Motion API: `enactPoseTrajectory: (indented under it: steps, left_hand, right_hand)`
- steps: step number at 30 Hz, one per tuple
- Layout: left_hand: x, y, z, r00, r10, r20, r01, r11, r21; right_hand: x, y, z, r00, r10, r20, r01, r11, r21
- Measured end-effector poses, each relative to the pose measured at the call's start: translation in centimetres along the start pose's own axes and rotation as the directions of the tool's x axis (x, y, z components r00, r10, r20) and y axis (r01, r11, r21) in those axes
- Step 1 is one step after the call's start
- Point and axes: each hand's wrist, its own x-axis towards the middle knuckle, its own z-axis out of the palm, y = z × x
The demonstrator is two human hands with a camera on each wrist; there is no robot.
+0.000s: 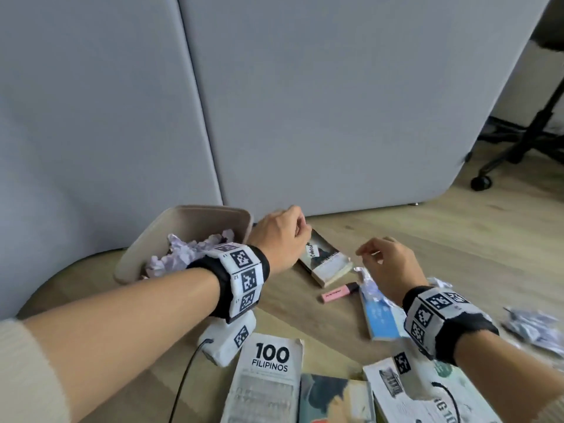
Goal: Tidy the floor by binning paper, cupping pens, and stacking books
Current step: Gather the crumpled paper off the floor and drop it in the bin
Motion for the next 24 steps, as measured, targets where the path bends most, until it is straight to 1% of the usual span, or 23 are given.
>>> enactPoseTrajectory:
  steps: [1,3,5,7,10,13,14,15,16,18,19,20,21,22,24]
  left_hand:
    - [0.2,1.1,1.6,0.997,0.039,0.070,-0.041,0.999,0.017]
    - [0.6,3.4,5.0,0.975,0.106,0.196,-0.116,0.992,0.043]
    - [0.4,5.6,8.5,0.940,0.164,0.300,-0.192,0.979,0.066]
    - [-0.2,7.8,12.1,0.887,0.223,0.404,-0.279,0.957,0.084]
    - [-1.8,10.6,17.4,0.787,0.305,0.536,-0.395,0.917,0.059]
    - [-3.5,12.7,22.4,0.706,0.344,0.619,-0.466,0.884,0.041]
    - [-4.0,13.4,23.8,0.688,0.346,0.638,-0.486,0.873,0.050]
    - [-4.4,14.1,25.0,0.683,0.338,0.648,-0.495,0.866,0.070]
    - [-4.6,14.6,26.1,0.690,0.323,0.647,-0.492,0.866,0.092]
    - [-4.4,15.1,27.9,0.721,0.287,0.630,-0.451,0.886,0.112]
    - [-4.0,15.0,28.6,0.736,0.283,0.614,-0.425,0.900,0.095]
    - [-3.5,14.7,29.3,0.746,0.301,0.593,-0.407,0.912,0.049]
    - [-3.1,14.3,29.8,0.744,0.338,0.577,-0.401,0.916,-0.020]
    - [-2.8,13.9,30.3,0.727,0.393,0.563,-0.418,0.904,-0.091]
    - [-2.6,13.6,31.2,0.661,0.503,0.558,-0.487,0.852,-0.191]
  right_hand:
    - [-0.6,2.3,-1.0,0.999,0.034,0.026,-0.033,0.998,-0.062]
    - [-2.4,6.5,-3.0,0.992,0.109,0.065,-0.096,0.980,-0.172]
    - [-4.9,10.4,-5.1,0.978,0.188,0.089,-0.158,0.951,-0.267]
    - [-7.8,14.0,-6.8,0.959,0.262,0.110,-0.210,0.914,-0.348]
    - [-12.6,18.3,-8.1,0.901,0.411,0.141,-0.316,0.842,-0.437]
    - [-16.9,21.3,-8.0,0.803,0.568,0.179,-0.438,0.767,-0.468]
    - [-18.1,22.1,-7.9,0.770,0.608,0.196,-0.478,0.752,-0.455]
    - [-19.0,22.5,-7.6,0.742,0.637,0.211,-0.510,0.740,-0.439]
    - [-19.7,23.0,-7.2,0.724,0.655,0.215,-0.531,0.729,-0.432]
    - [-20.4,23.7,-6.3,0.721,0.667,0.189,-0.550,0.717,-0.429]
    - [-20.5,24.1,-5.9,0.725,0.669,0.165,-0.562,0.713,-0.419]
    - [-20.4,24.4,-5.7,0.732,0.666,0.143,-0.568,0.713,-0.411]
    - [-20.3,24.8,-5.4,0.738,0.662,0.132,-0.567,0.715,-0.409]
    - [-20.1,25.0,-5.1,0.742,0.659,0.121,-0.570,0.716,-0.403]
    - [-19.9,25.2,-5.0,0.759,0.644,0.094,-0.573,0.730,-0.373]
